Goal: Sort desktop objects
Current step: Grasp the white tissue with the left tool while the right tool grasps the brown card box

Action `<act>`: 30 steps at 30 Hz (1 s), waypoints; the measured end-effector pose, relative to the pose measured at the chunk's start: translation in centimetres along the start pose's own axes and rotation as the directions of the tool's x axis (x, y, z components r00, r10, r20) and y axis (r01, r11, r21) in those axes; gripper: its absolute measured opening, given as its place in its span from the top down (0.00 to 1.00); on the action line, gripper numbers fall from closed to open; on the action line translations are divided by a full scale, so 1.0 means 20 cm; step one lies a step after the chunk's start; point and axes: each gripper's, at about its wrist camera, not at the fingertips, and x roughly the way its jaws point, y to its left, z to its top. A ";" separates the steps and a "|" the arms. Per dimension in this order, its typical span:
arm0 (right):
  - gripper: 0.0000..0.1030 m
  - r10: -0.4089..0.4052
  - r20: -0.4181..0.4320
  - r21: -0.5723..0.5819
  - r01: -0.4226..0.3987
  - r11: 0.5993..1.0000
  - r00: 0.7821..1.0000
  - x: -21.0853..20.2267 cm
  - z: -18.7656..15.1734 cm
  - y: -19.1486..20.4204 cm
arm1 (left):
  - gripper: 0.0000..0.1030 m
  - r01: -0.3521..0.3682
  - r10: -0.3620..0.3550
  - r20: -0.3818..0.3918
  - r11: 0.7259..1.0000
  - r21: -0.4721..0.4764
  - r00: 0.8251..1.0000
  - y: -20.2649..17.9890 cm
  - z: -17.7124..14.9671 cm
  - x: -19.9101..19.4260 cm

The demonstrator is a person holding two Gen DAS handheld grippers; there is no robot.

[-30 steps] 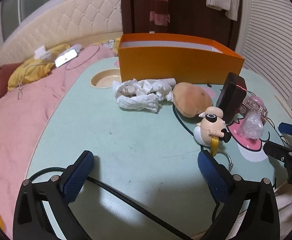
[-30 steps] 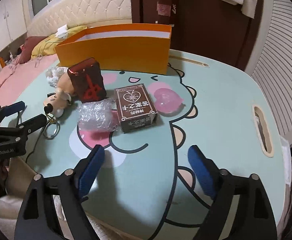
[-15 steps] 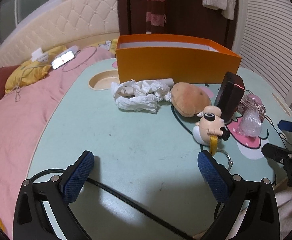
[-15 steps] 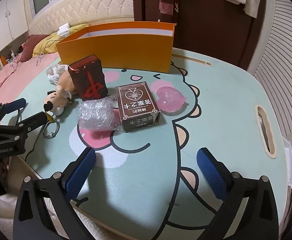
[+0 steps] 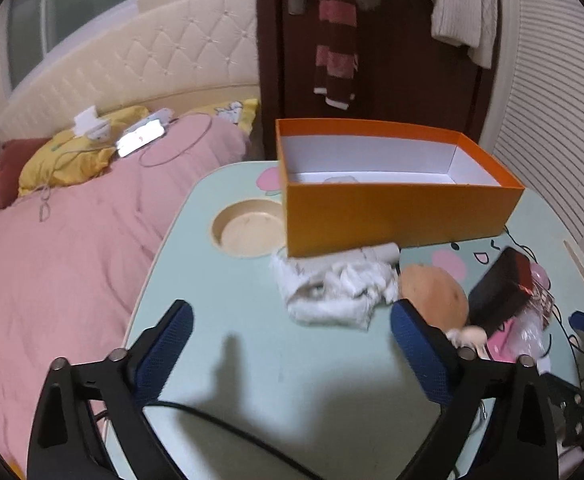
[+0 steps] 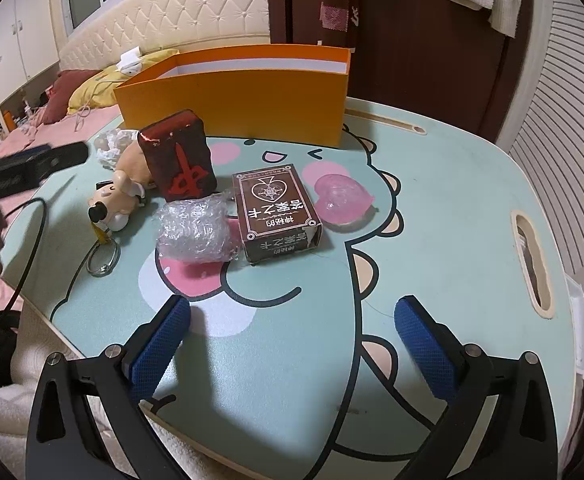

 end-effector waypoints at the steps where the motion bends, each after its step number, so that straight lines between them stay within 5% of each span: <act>1: 0.01 0.000 0.000 0.000 0.000 1.000 1.000 0.00 0.00 0.00 | 0.10 0.011 -0.011 -0.012 1.000 -0.001 1.000 0.00 0.02 0.03; 6: 0.01 0.001 0.000 -0.002 -0.001 1.000 1.000 0.00 0.00 0.00 | 0.10 0.049 -0.052 -0.062 0.998 -0.046 0.997 -0.02 0.10 0.15; 10: 0.01 0.001 0.001 -0.001 -0.001 1.000 1.000 0.00 0.00 0.00 | 0.47 0.072 -0.075 -0.090 0.997 -0.032 0.993 -0.04 0.11 0.19; 14: 0.01 0.002 0.002 -0.002 -0.002 1.000 1.000 0.00 0.00 0.00 | 0.70 0.110 -0.114 -0.098 0.993 -0.045 0.989 -0.02 0.10 0.15; 22: 0.01 0.003 0.002 -0.001 -0.003 1.000 1.000 0.01 0.00 -0.01 | 0.75 0.139 -0.144 -0.040 0.984 -0.114 0.989 0.08 -0.03 -0.06; 30: 0.02 0.066 0.043 0.088 -0.069 0.994 0.997 -0.03 0.01 -0.09 | 0.75 0.081 -0.082 -0.021 0.997 -0.008 0.996 0.00 -0.21 -0.12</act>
